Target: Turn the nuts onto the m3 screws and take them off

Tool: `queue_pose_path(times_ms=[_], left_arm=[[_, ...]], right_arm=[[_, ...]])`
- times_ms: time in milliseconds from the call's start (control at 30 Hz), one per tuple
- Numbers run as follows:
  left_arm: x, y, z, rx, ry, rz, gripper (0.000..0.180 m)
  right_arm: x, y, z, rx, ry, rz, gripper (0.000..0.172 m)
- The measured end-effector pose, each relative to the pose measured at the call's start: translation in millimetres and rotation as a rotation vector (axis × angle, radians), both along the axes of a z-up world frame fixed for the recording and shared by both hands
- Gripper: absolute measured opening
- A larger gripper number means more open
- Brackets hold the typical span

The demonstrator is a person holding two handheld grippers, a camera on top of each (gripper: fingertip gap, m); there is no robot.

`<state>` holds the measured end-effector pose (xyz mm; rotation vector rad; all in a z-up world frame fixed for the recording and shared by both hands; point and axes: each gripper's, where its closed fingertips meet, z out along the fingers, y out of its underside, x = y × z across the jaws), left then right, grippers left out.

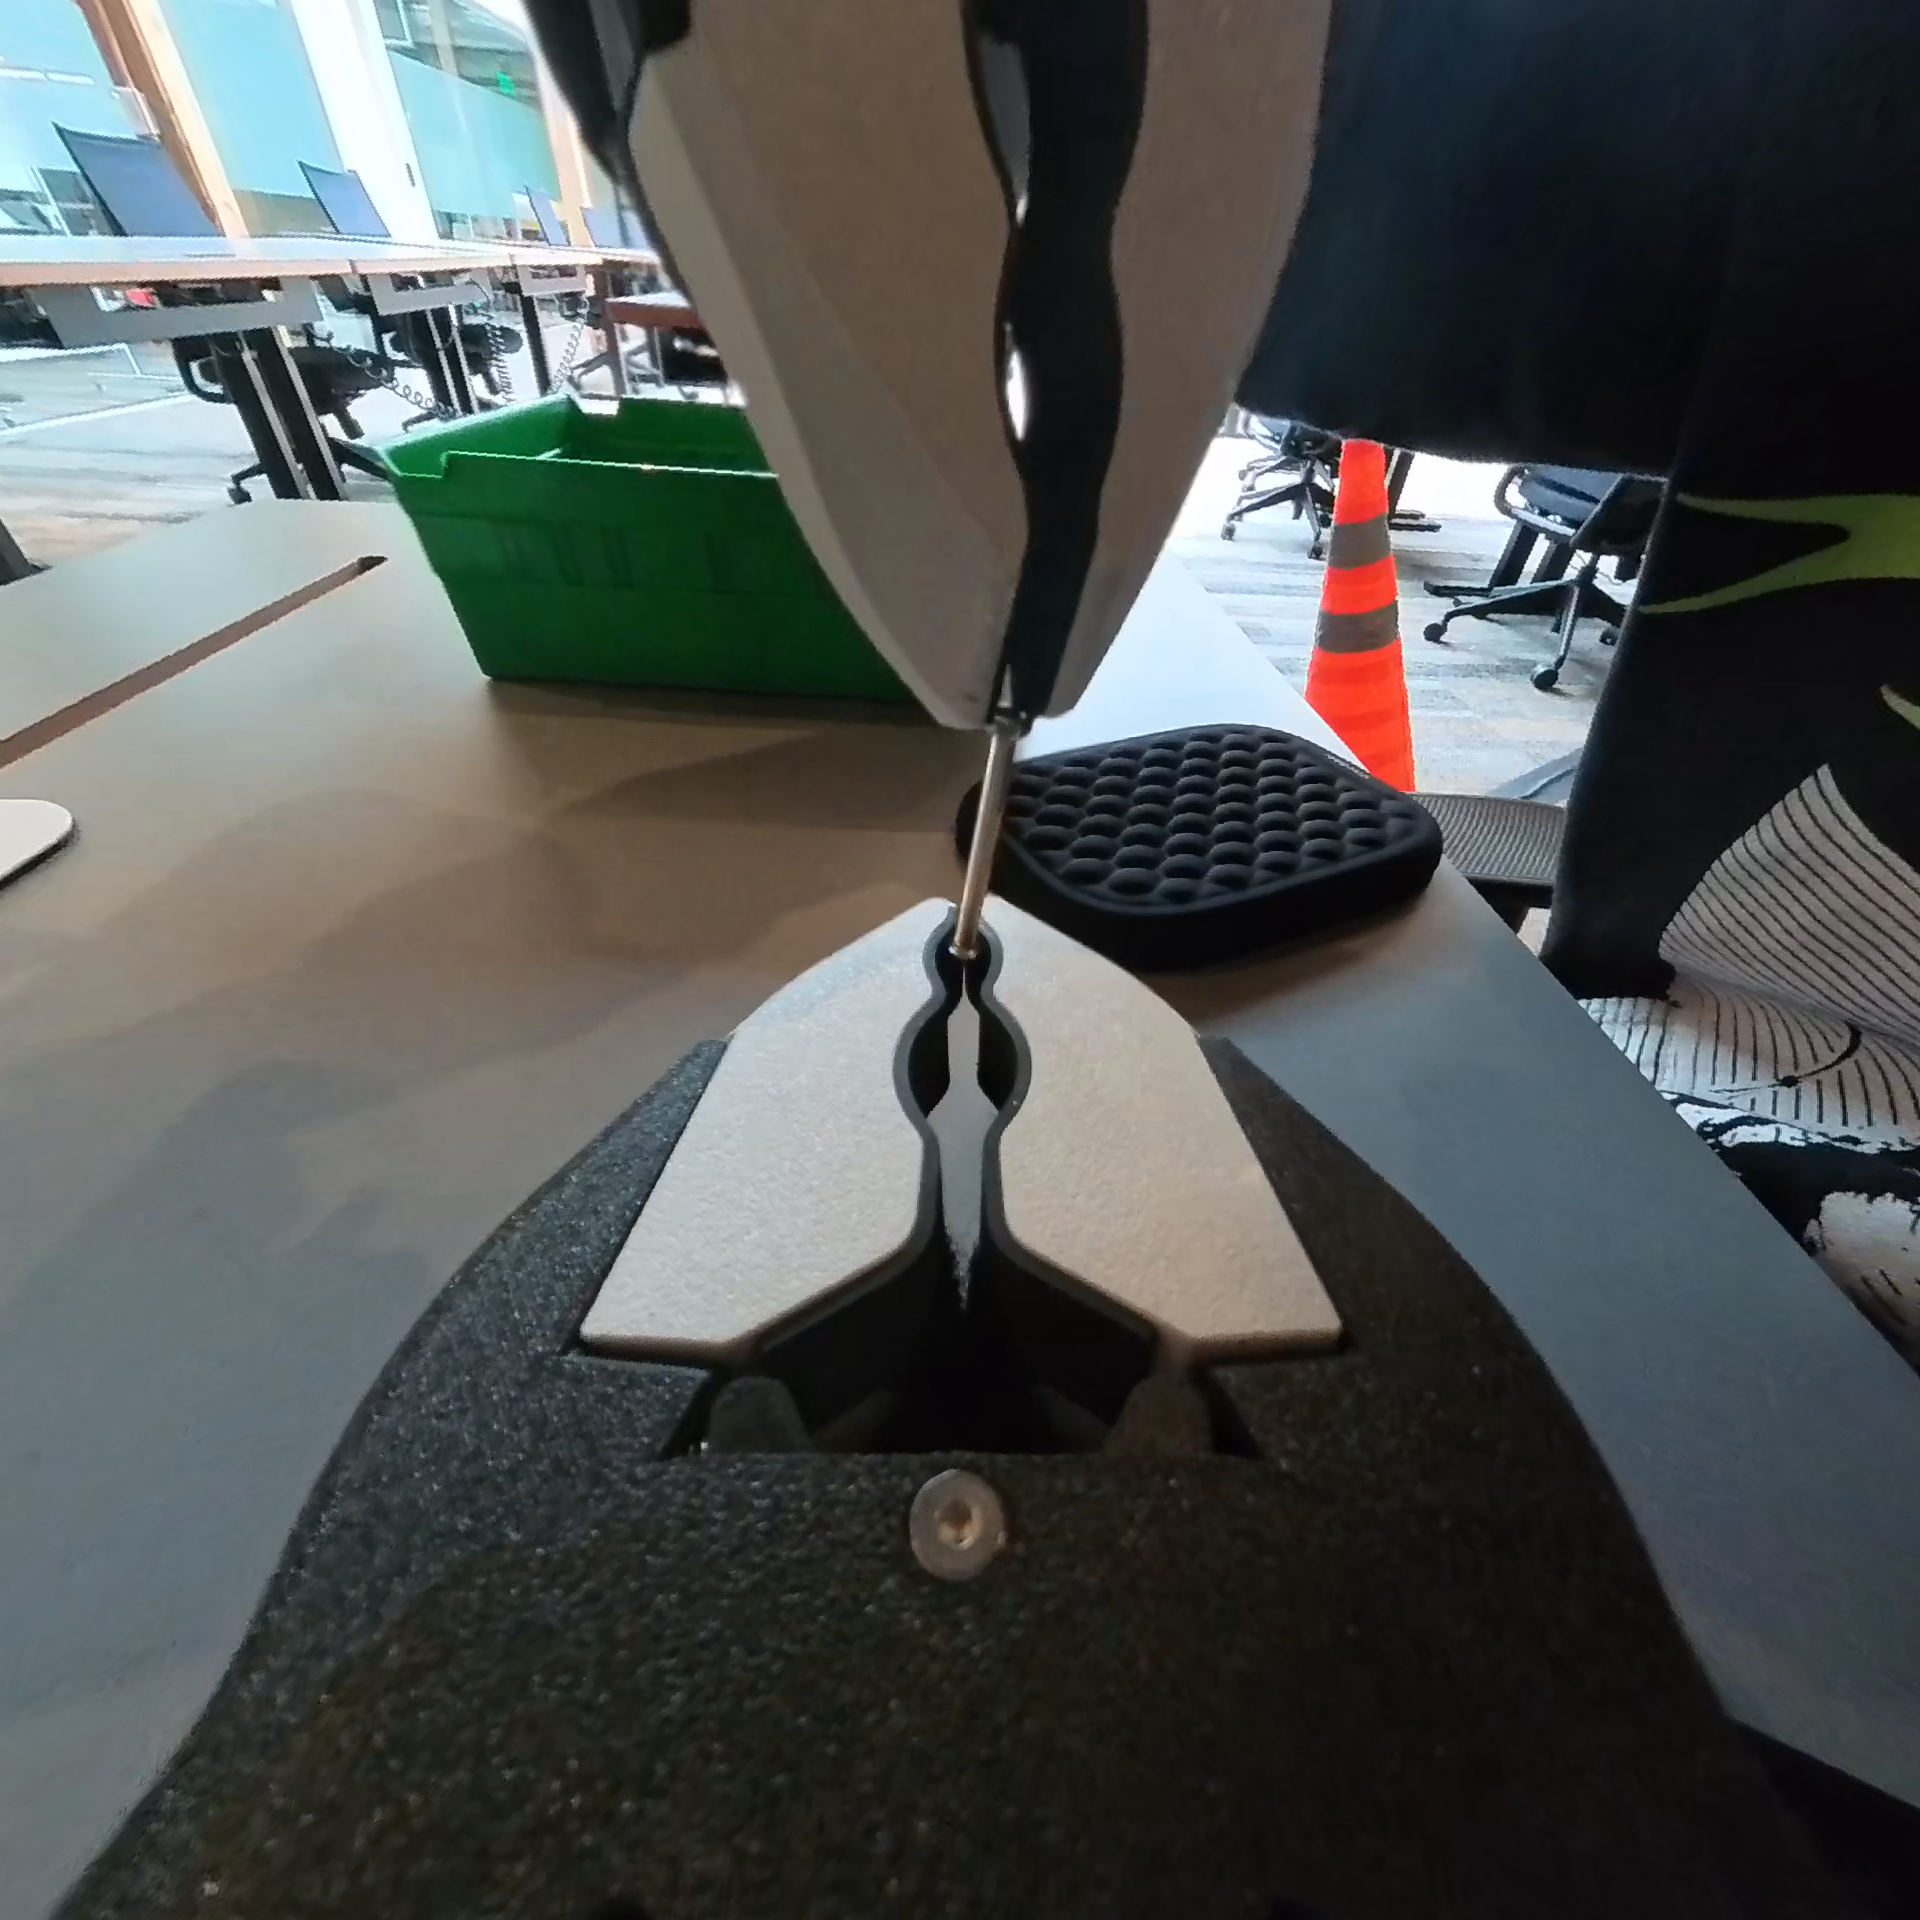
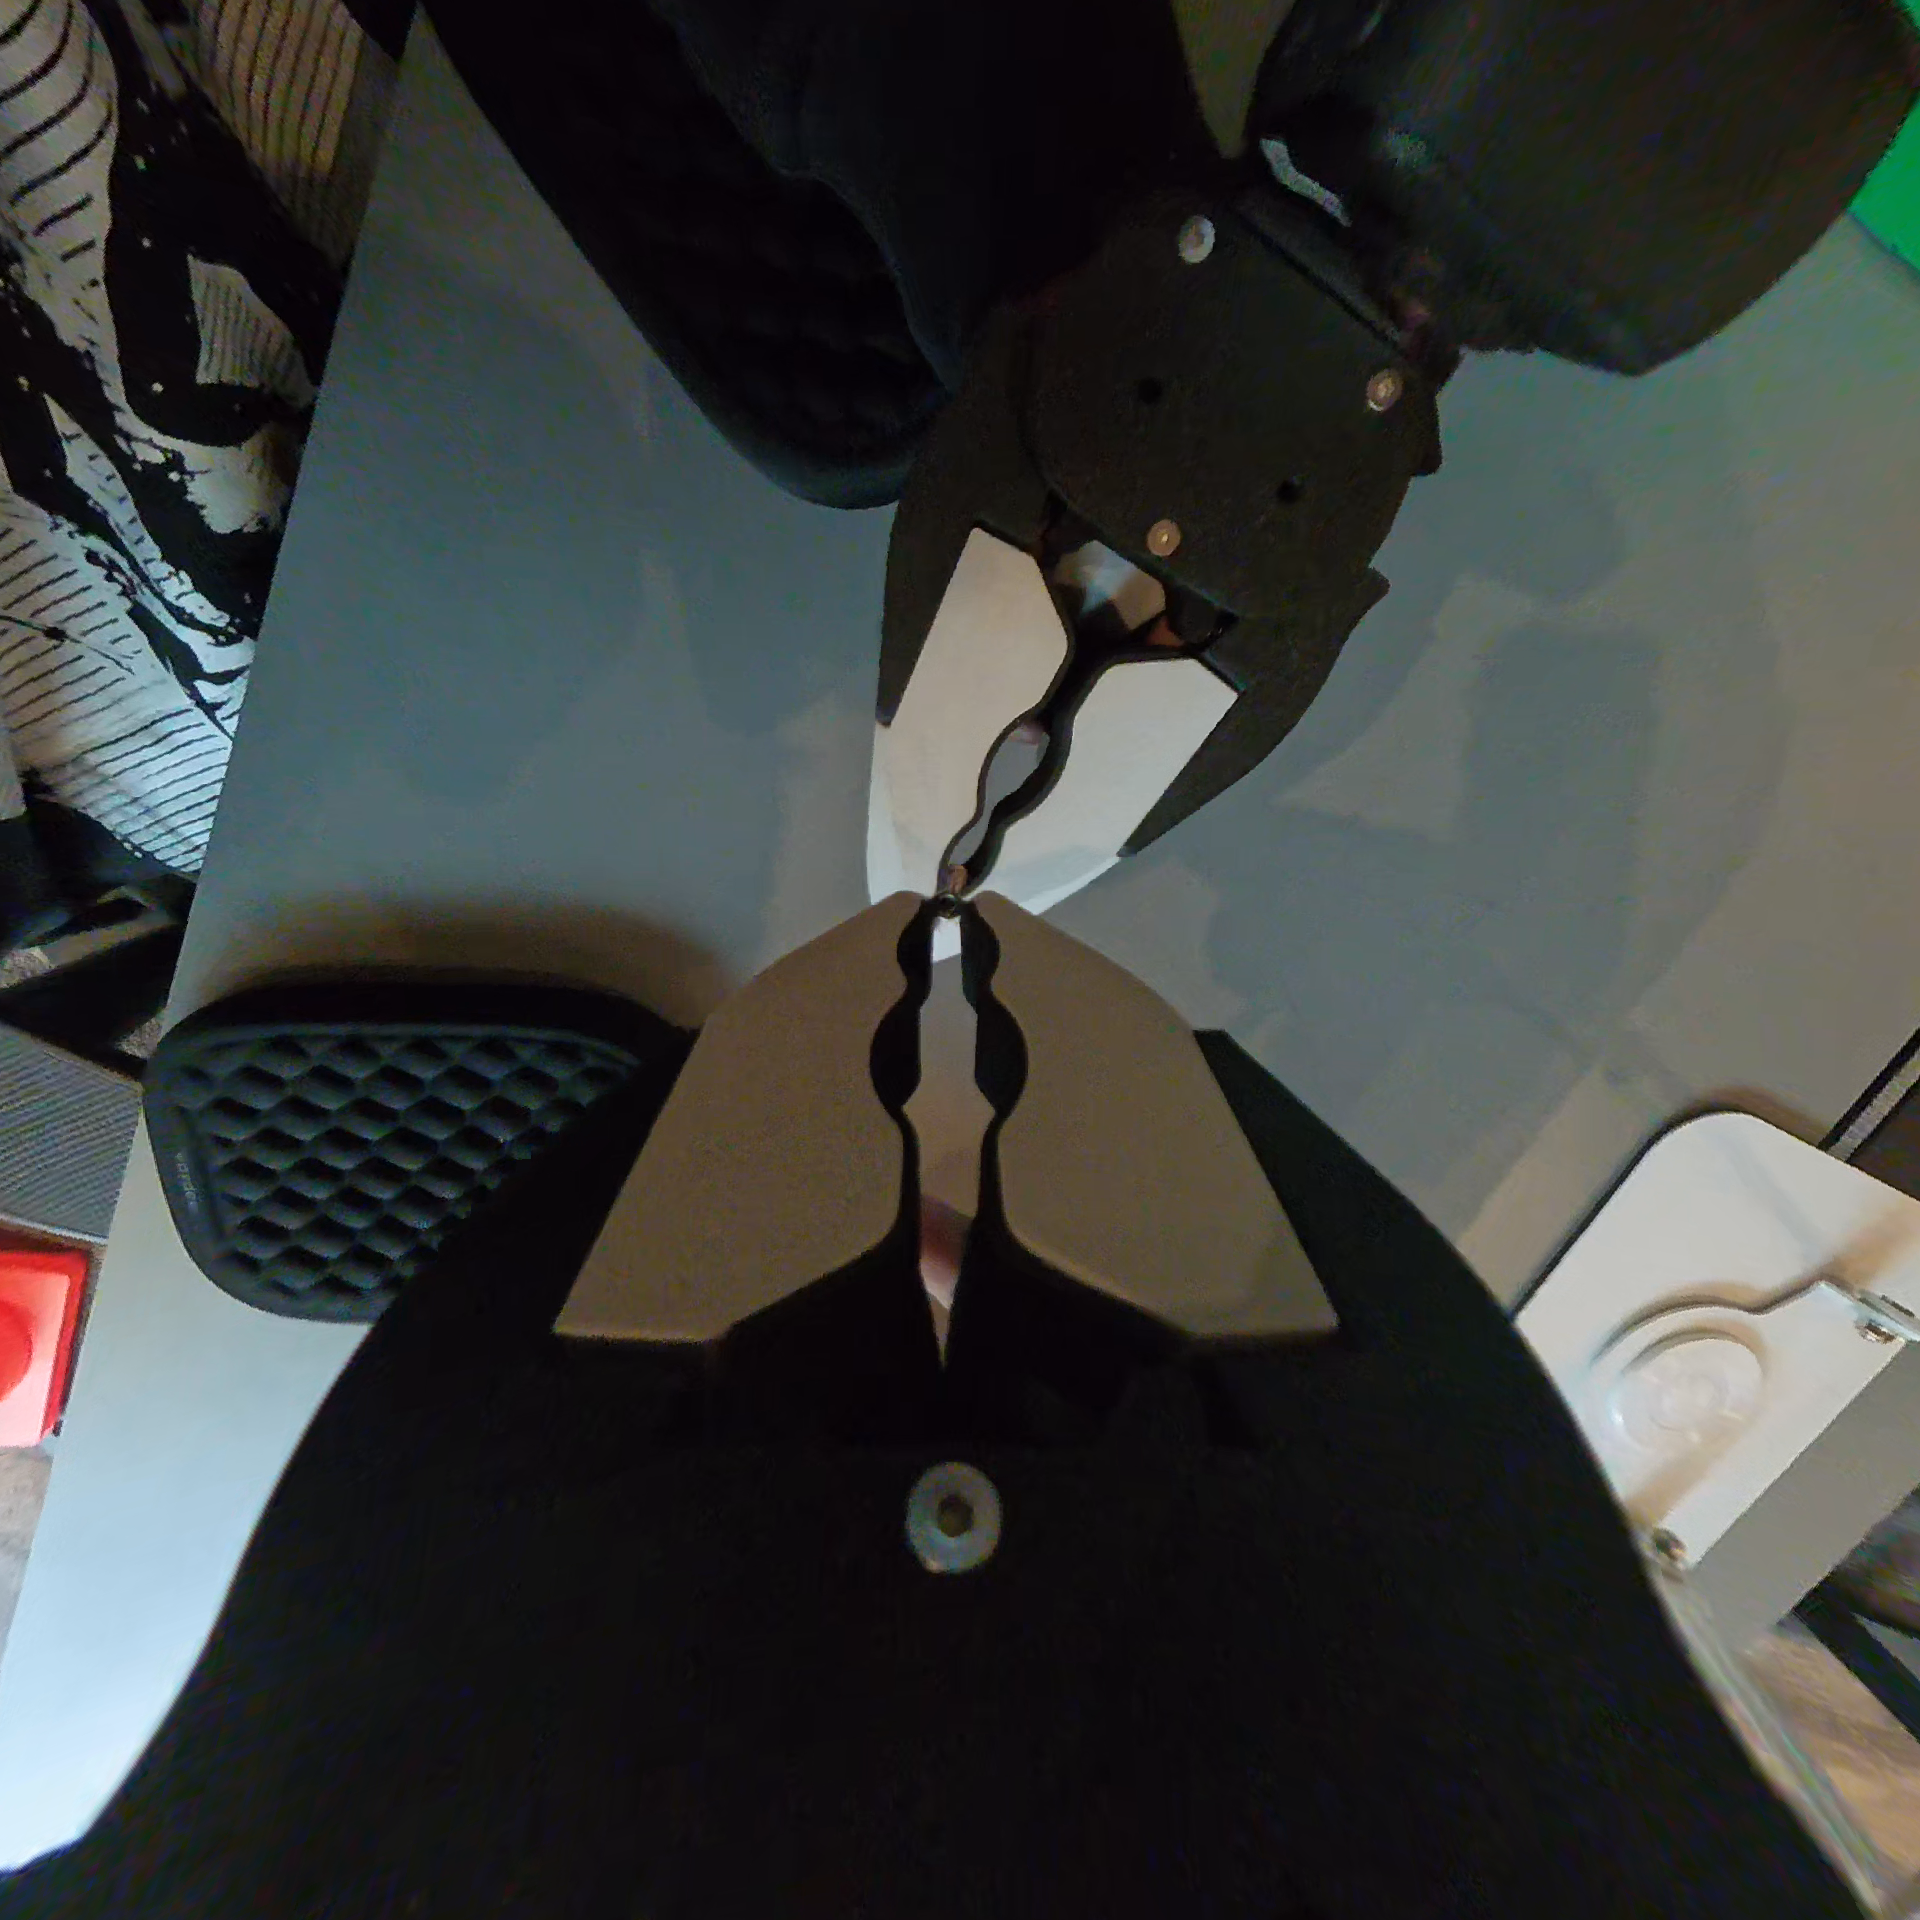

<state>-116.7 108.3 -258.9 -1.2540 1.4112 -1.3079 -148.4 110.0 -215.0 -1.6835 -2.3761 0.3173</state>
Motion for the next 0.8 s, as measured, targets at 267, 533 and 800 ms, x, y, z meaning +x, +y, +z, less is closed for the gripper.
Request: queue_pose_path(times_ms=[267, 533, 800], left_arm=[[-0.1, 7.2, 2.0, -0.024, -0.012, 0.043, 0.0], [0.0, 4.2, 1.8, -0.024, -0.013, 0.022, 0.0], [-2.2, 9.0, 6.8, -0.039, -0.047, 0.043, 0.0]], right_arm=[[4.4, 6.7, -7.8, 0.028, 0.018, -0.13, 0.004], [4.2, 9.5, -2.6, 0.035, 0.066, -0.161, 0.004], [0.3, 13.4, 15.3, 0.05, 0.291, -0.266, 0.02]])
